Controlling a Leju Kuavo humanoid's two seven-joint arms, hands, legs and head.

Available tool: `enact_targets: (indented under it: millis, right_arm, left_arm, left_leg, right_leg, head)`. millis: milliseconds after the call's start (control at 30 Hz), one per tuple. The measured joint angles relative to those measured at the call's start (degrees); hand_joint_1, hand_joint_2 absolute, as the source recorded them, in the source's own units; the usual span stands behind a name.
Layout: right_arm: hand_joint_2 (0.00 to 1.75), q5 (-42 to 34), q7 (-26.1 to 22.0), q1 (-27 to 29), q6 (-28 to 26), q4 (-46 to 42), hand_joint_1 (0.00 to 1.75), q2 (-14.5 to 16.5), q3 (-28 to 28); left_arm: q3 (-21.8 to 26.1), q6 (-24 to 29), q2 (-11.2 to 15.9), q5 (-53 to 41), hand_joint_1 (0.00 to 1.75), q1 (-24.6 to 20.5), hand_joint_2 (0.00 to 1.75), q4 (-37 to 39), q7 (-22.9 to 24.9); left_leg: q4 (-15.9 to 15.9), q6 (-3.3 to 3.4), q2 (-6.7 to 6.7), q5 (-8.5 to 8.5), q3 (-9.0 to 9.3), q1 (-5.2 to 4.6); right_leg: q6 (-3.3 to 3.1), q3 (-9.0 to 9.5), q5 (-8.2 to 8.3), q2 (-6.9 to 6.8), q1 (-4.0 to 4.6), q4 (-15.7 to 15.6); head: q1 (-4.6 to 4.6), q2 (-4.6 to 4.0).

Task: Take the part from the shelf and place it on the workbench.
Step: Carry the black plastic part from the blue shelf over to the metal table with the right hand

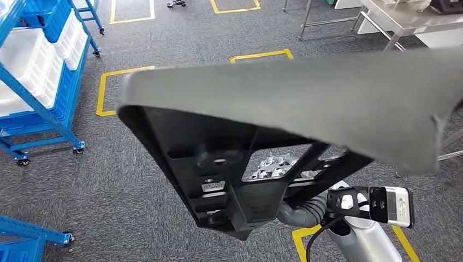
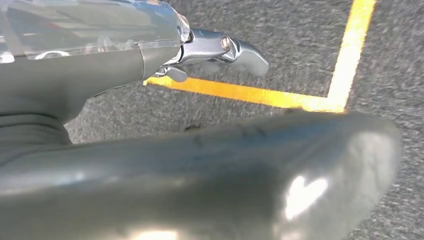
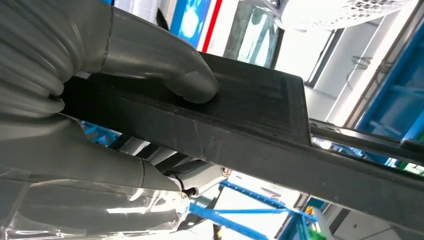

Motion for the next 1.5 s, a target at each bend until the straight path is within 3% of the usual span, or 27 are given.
enact_targets:
  millis: [67,100,133,200,267,333,367,433,500,567,600,633,667,733,800,867,933,1000,1067,1100,1133,1167,1233,1300,1367,1433,1500]
  right_arm:
    - [1.75,0.04,-0.04,0.45,0.00,0.01,1.73,-0.01,0.04]
    - [1.75,0.03,-0.07,0.60,0.00,0.01,1.73,-0.02,0.04]
    - [1.75,0.02,-0.10,0.69,0.00,0.01,1.73,-0.03,0.03]
    - [1.75,0.00,-0.25,0.73,0.00,0.01,1.73,-0.04,0.03]
    - [1.75,0.02,-0.64,0.86,-0.02,-0.04,1.73,-0.07,0.01]
    - [1.75,0.16,-1.13,1.27,-0.05,-0.14,1.73,-0.20,-0.07]
    - [1.75,0.25,-1.37,1.51,-0.08,-0.20,1.73,-0.29,-0.12]
    - [1.75,0.39,-1.73,1.73,-0.09,-0.31,1.73,-0.51,-0.17]
    - [1.75,0.41,-1.93,1.85,-0.05,-0.38,1.73,-0.69,-0.19]
    - [1.75,0.41,-1.93,2.06,-0.03,-0.39,1.73,-0.79,-0.19]
    - [1.75,0.41,-1.91,2.14,-0.05,-0.40,1.73,-0.83,-0.19]
    - [1.75,0.41,-1.89,2.18,-0.11,-0.46,1.73,-0.86,-0.19]
    - [1.75,0.41,-1.86,2.17,-0.20,-0.57,1.73,-0.90,-0.19]
    - [1.75,0.34,-1.82,2.06,-0.44,-0.81,1.73,-0.95,-0.19]
    - [1.75,0.13,-1.78,1.95,-0.64,-0.96,1.73,-0.97,-0.17]
    - [1.75,-0.04,-1.73,1.90,-0.72,-1.08,1.73,-0.98,-0.19]
    - [1.75,-0.12,-1.72,1.63,-0.71,-1.19,1.73,-1.00,-0.17]
    - [1.75,-0.18,-1.70,1.35,-0.68,-1.14,1.73,-0.99,-0.08]
    - [1.75,-0.19,-1.65,1.34,-0.60,-0.96,1.73,-0.95,0.08]
    - [1.75,-0.20,-1.62,1.35,-0.55,-0.83,1.73,-0.94,0.15]
    - [1.75,-0.22,-1.59,1.34,-0.49,-0.73,1.73,-0.93,0.21]
    - [1.75,-0.24,-1.56,1.32,-0.44,-0.64,1.73,-0.93,0.27]
    - [1.75,-0.26,-1.53,1.24,-0.29,-0.58,1.73,-0.93,0.35]
    - [1.75,-0.28,-1.49,1.16,-0.19,-0.54,1.73,-0.93,0.43]
    - [1.75,-0.31,-1.39,1.18,-0.11,-0.46,1.73,-0.95,0.46]
    - [1.75,-0.35,-1.27,1.13,-0.05,-0.36,1.73,-0.96,0.48]
    - [1.75,-0.37,-1.28,1.18,-0.05,-0.17,1.73,-0.93,0.54]
  left_arm:
    - [0.22,-0.01,0.39,-0.01,0.00,0.19,0.00,-0.01,-0.05]
    - [0.30,0.00,0.56,-0.02,0.00,0.25,0.00,-0.02,-0.06]
    - [0.33,0.01,0.71,-0.03,0.00,0.25,0.00,-0.04,-0.06]
    - [0.41,0.00,0.86,-0.09,0.00,0.22,0.00,-0.06,-0.08]
    - [0.53,-0.02,0.95,-0.27,0.00,0.14,0.00,-0.08,-0.12]
    - [0.59,-0.03,1.03,-0.44,0.00,0.03,0.00,-0.10,-0.17]
    - [0.60,-0.04,1.08,-0.48,0.00,-0.03,0.00,-0.12,-0.19]
    - [0.61,-0.06,1.14,-0.54,0.00,-0.07,0.00,-0.14,-0.27]
    - [0.63,-0.10,1.19,-0.57,0.00,0.04,0.00,-0.15,-0.32]
    - [0.66,-0.24,1.27,-0.59,0.00,0.11,0.00,-0.15,-0.32]
    - [0.67,-0.37,1.31,-0.60,0.00,0.08,0.00,-0.15,-0.32]
    - [0.68,-0.51,1.33,-0.65,0.00,0.02,0.00,-0.15,-0.33]
    - [0.68,-0.66,1.35,-0.73,0.00,-0.04,0.00,-0.15,-0.34]
    - [0.68,-0.86,1.33,-0.95,0.00,-0.09,0.00,-0.14,-0.35]
    - [0.67,-0.99,1.32,-1.29,0.00,-0.12,0.00,-0.13,-0.31]
    - [0.66,-1.15,1.30,-1.59,0.00,-0.27,0.00,-0.14,-0.21]
    - [0.66,-1.26,1.29,-1.70,0.00,-0.39,0.00,-0.15,-0.15]
    - [0.67,-1.19,1.32,-1.73,0.00,-0.29,0.00,-0.15,-0.03]
    - [0.69,-1.04,1.35,-1.78,0.00,-0.11,0.00,-0.15,0.17]
    - [0.70,-0.98,1.35,-1.84,0.00,-0.04,0.00,-0.15,0.27]
    - [0.70,-0.94,1.35,-1.91,0.00,-0.01,0.00,-0.15,0.32]
    - [0.70,-0.92,1.37,-1.97,0.00,-0.02,0.00,-0.15,0.34]
    - [0.71,-0.91,1.39,-2.03,0.00,-0.03,0.00,-0.14,0.37]
    - [0.73,-0.85,1.39,-2.05,0.00,-0.04,0.00,-0.13,0.39]
    - [0.74,-0.78,1.35,-2.05,0.00,-0.14,0.00,-0.14,0.40]
    - [0.75,-0.66,1.31,-2.06,0.00,-0.23,0.00,-0.15,0.39]
    - [0.79,-0.46,1.30,-2.07,0.00,-0.16,0.00,-0.15,0.38]
  left_leg:
    - [4.23,-0.30,-0.40,-0.46,-2.61,0.12]
    - [3.35,-0.43,-0.46,0.89,-2.53,0.21]
    - [0.42,-0.58,-0.72,3.08,-1.44,0.36]
    - [-6.77,-0.79,-2.72,6.28,1.62,0.79]
    - [-10.07,-0.49,-4.24,6.86,3.07,0.90]
    - [-10.33,0.27,-3.50,6.92,3.13,0.70]
    - [-10.55,0.67,-2.95,7.05,3.22,0.67]
    - [-11.03,1.34,-1.83,7.30,3.38,0.73]
    - [-11.19,1.72,-0.61,7.24,3.44,0.56]
    - [-11.20,1.84,0.61,7.07,3.47,0.46]
    - [-11.19,1.83,1.15,6.98,3.56,0.44]
    - [-11.20,1.78,1.64,6.86,3.71,0.42]
    - [-11.20,1.70,2.08,6.72,3.94,0.41]
    - [-11.22,1.30,2.88,6.38,4.36,0.26]
    - [-11.32,0.75,3.75,6.12,4.65,0.15]
    - [-11.46,0.15,4.34,5.80,5.15,0.19]
    - [-9.37,-0.29,2.77,4.29,4.66,0.26]
    - [-2.78,-0.45,0.40,1.13,1.45,0.31]
    - [3.55,-0.57,-0.34,-0.73,-2.22,0.31]
    - [4.11,-0.62,-0.40,-0.07,-2.90,0.33]
    - [2.29,-0.66,-0.51,1.73,-2.42,0.37]
    - [-1.24,-0.71,-0.90,4.16,-1.07,0.47]
    - [-8.03,-0.66,-3.06,7.06,1.78,0.77]
    - [-10.28,-0.24,-4.44,7.16,2.67,0.76]
    - [-10.53,0.45,-3.61,7.28,2.68,0.58]
    - [-10.88,1.17,-2.54,7.42,2.90,0.65]
    - [-11.08,1.65,-1.40,7.36,3.06,0.63]
  right_leg:
    - [0.00,0.03,-0.07,1.40,-0.07,0.16]
    - [0.09,0.06,-0.15,2.10,-0.17,0.31]
    - [0.27,0.10,-0.32,2.78,-0.31,0.58]
    - [0.87,-0.20,-0.86,4.03,-0.52,1.51]
    - [1.59,-0.82,-1.11,5.14,-0.63,2.18]
    - [2.22,-1.20,-0.97,6.03,-0.77,2.18]
    - [2.47,-1.33,-1.10,5.62,-0.79,2.37]
    - [2.95,-2.78,-3.00,3.03,-0.74,5.35]
    - [3.43,-6.41,-6.64,0.63,-0.87,12.59]
    - [3.69,-9.40,-8.25,0.25,-1.09,18.19]
    - [3.69,-9.38,-7.39,0.16,-1.14,17.98]
    - [3.57,-8.09,-5.57,-0.05,-1.12,15.38]
    - [3.29,-5.97,-3.37,-0.65,-1.01,11.29]
    - [2.52,-2.13,-0.85,-2.60,-0.32,3.91]
    - [1.97,-1.12,-0.82,-3.26,0.31,1.63]
    - [1.52,-0.77,-0.56,-2.11,0.21,1.00]
    - [0.94,0.08,-0.18,-1.12,-0.23,-0.03]
    - [0.57,0.51,-0.08,-0.14,-0.44,-0.42]
    - [0.46,0.53,-0.18,1.10,-0.39,-0.31]
    - [0.48,0.58,-0.27,1.75,-0.40,-0.21]
    - [0.57,0.66,-0.43,2.40,-0.45,-0.04]
    - [0.75,0.76,-0.68,3.03,-0.53,0.24]
    - [1.30,0.47,-1.29,4.14,-0.60,1.16]
    - [1.91,-0.23,-1.52,5.10,-0.69,1.84]
    - [2.43,-0.64,-1.48,5.65,-0.90,1.96]
    - [2.98,-1.43,-2.58,3.72,-0.87,3.63]
    - [3.48,-4.32,-5.55,1.04,-0.88,9.50]
  head:
    - [-0.02,0.00]
    - [-0.02,0.00]
    - [-0.02,0.00]
    - [0.00,0.00]
    - [0.02,0.00]
    - [0.00,0.00]
    - [0.01,0.00]
    - [0.16,0.00]
    - [0.29,0.00]
    - [0.30,0.00]
    - [0.30,0.00]
    - [0.30,0.00]
    - [0.31,0.00]
    - [0.29,0.00]
    - [0.27,0.00]
    - [0.25,0.00]
    - [0.19,0.00]
    - [0.09,0.00]
    - [0.02,0.00]
    - [0.03,0.00]
    - [0.02,0.00]
    - [0.03,0.00]
    - [0.02,0.00]
    - [0.00,0.00]
    - [-0.01,0.00]
    - [0.15,-0.01]
    - [0.31,-0.01]
